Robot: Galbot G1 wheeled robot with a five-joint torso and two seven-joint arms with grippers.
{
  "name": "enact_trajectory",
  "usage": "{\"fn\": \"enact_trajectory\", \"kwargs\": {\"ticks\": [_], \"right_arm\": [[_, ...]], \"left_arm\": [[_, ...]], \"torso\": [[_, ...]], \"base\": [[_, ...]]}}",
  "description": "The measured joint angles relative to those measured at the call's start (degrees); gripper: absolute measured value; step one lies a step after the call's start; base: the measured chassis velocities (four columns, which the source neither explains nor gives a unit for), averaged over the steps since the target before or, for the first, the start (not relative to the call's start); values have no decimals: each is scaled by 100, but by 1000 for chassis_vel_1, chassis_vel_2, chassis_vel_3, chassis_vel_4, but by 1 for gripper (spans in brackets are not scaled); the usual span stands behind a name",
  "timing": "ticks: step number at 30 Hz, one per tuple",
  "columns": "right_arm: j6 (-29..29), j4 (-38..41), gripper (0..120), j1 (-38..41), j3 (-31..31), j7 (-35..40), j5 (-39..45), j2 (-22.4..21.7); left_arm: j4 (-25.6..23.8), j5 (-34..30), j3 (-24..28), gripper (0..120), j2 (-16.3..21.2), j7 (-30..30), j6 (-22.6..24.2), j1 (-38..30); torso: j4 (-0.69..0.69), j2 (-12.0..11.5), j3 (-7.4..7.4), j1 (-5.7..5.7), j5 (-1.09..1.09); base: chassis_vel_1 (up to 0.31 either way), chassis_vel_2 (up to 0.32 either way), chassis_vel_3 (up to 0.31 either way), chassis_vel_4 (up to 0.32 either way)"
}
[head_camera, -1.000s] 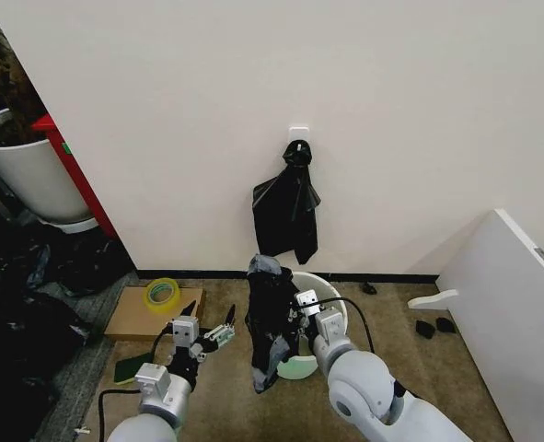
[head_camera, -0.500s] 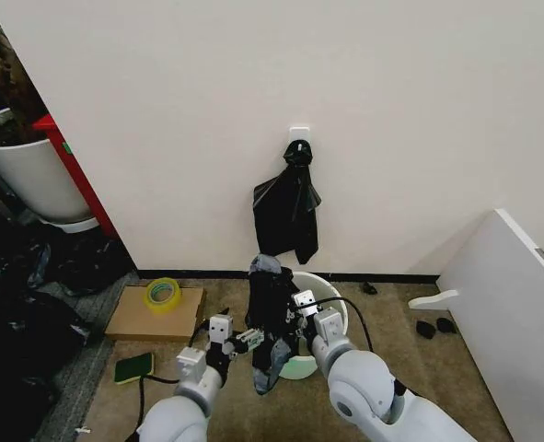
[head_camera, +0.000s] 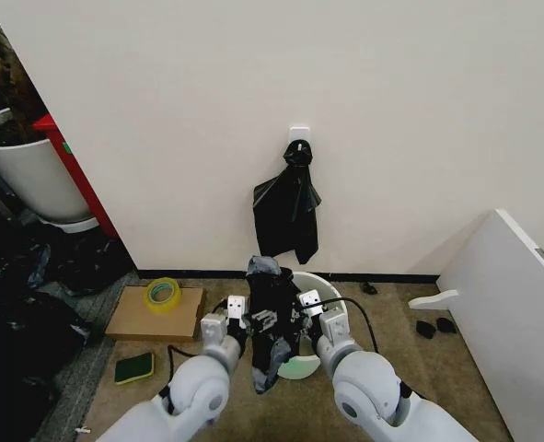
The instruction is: Place the garbage bag over the trash bin.
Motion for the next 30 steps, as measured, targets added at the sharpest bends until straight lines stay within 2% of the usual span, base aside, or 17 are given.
{"fn": "enact_trajectory", "kwargs": {"ticks": [1, 5, 6, 10, 16, 20, 21, 24, 25, 30], "right_arm": [[0, 0, 0, 0, 0, 0, 0, 0], [0, -6, 0, -2, 4, 0, -12, 12], [0, -6, 0, -2, 4, 0, -12, 12], [-1, -12, 0, -1, 4, -1, -16, 26], [-1, -13, 0, 0, 15, -1, -18, 20], [-1, -40, 0, 2, 24, -1, -18, 19], [-1, -40, 0, 2, 24, -1, -18, 19], [2, -57, 0, 11, 25, -2, -18, 29], [2, -57, 0, 11, 25, -2, -18, 29], [16, -59, 0, 13, 22, -3, -17, 35]], "left_arm": [[0, 0, 0, 93, 0, 0, 0, 0], [135, -342, 100, 89, -146, -560, 611, -297], [135, -342, 100, 89, -146, -560, 611, -297], [255, -675, 183, 76, -292, -912, 993, -453], [416, -1016, 235, 66, -500, -1284, 1298, -579], [515, -1195, 263, 52, -619, -1533, 1487, -661], [515, -1195, 263, 52, -619, -1533, 1487, -661], [617, -1268, 271, 34, -665, -1665, 1527, -713], [617, -1268, 271, 34, -665, -1665, 1527, -713], [762, -1389, 256, 15, -729, -1849, 1540, -773]], "torso": [[0, 0, 0, 0, 0], [0, 0, 0, -1, 0], [0, 0, 0, -1, 0], [0, 0, 0, -1, 0], [0, 0, 0, -1, -1], [0, 0, 0, -1, -1], [0, 0, 0, -1, -1], [0, 0, -1, -1, 0], [0, 0, -1, -1, 0], [1, 0, -2, -1, 1]], "base": [[0, 0, 0, 0], [0, 0, 0, 0], [0, 0, 0, 0], [0, 0, 0, 0], [0, 0, 0, 0], [0, 0, 0, 0], [0, 0, 0, 0], [0, 0, 0, 0], [0, 0, 0, 0], [0, 0, 0, 0]]}}
